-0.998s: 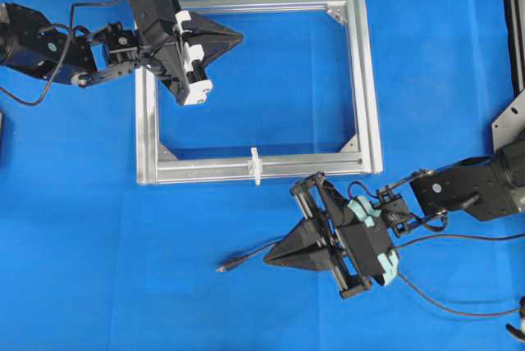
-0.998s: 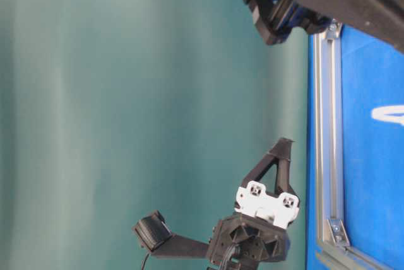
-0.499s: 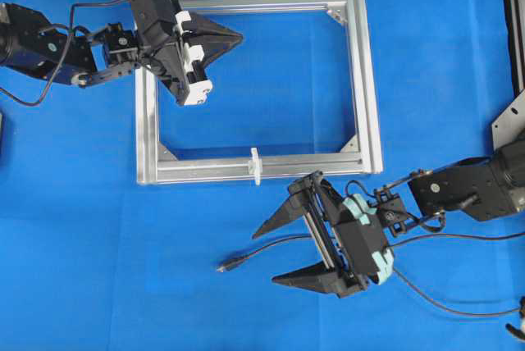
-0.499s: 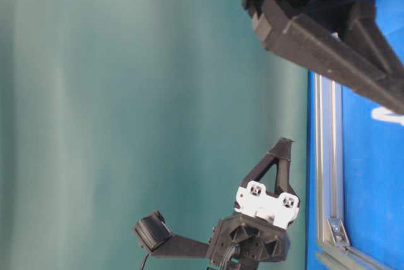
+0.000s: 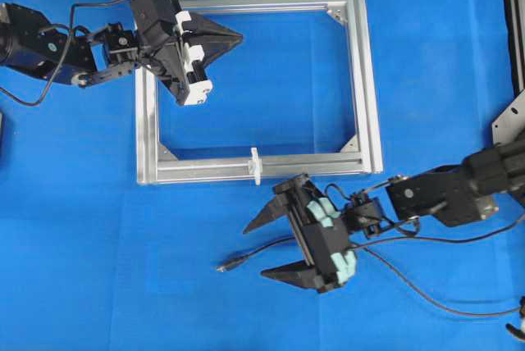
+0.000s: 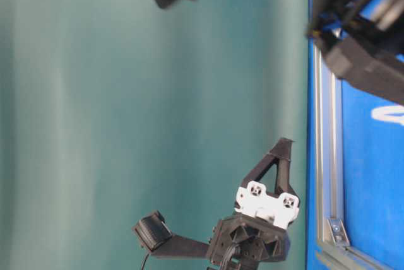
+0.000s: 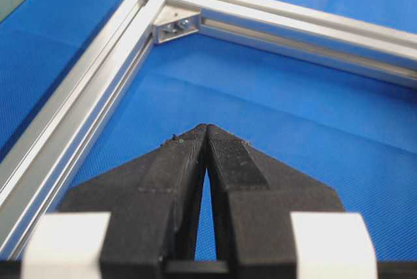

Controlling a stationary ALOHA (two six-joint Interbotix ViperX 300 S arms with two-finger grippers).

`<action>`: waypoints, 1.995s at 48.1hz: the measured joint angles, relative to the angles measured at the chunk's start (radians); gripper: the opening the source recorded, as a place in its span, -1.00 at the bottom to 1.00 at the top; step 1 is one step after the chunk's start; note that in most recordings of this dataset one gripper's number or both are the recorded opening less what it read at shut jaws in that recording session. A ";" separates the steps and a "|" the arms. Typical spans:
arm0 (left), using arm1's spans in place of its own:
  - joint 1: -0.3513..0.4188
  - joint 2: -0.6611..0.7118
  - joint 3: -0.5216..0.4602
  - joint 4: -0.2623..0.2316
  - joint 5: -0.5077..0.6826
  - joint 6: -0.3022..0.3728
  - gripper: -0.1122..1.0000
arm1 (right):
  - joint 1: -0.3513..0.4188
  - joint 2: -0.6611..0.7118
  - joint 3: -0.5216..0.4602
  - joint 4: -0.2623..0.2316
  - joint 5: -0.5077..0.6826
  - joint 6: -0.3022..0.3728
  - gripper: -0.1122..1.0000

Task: Insert the wire through the string loop located in the center.
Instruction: 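Open the right gripper and move it toward the black USB cable plug, then close the right gripper on the cable just behind the USB plug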

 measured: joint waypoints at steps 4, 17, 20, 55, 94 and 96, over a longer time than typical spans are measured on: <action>0.000 0.002 0.000 0.000 0.002 0.000 -0.80 | -0.005 0.029 -0.011 0.009 0.000 0.000 0.83; 0.000 0.002 -0.002 -0.002 0.008 0.000 -0.80 | -0.018 0.083 -0.020 0.028 0.002 0.000 0.83; 0.000 0.002 0.000 0.000 0.008 0.000 -0.80 | -0.018 0.084 -0.020 0.031 0.002 0.002 0.83; 0.000 0.002 0.000 0.000 0.026 0.000 -0.80 | -0.020 0.084 -0.018 0.021 0.000 -0.002 -0.83; 0.000 0.000 0.000 0.000 0.026 0.003 -0.80 | 0.008 -0.183 0.021 0.020 0.198 -0.002 -0.83; 0.000 0.002 0.000 0.002 0.026 0.003 -0.80 | 0.008 -0.183 0.021 0.020 0.198 -0.002 -0.83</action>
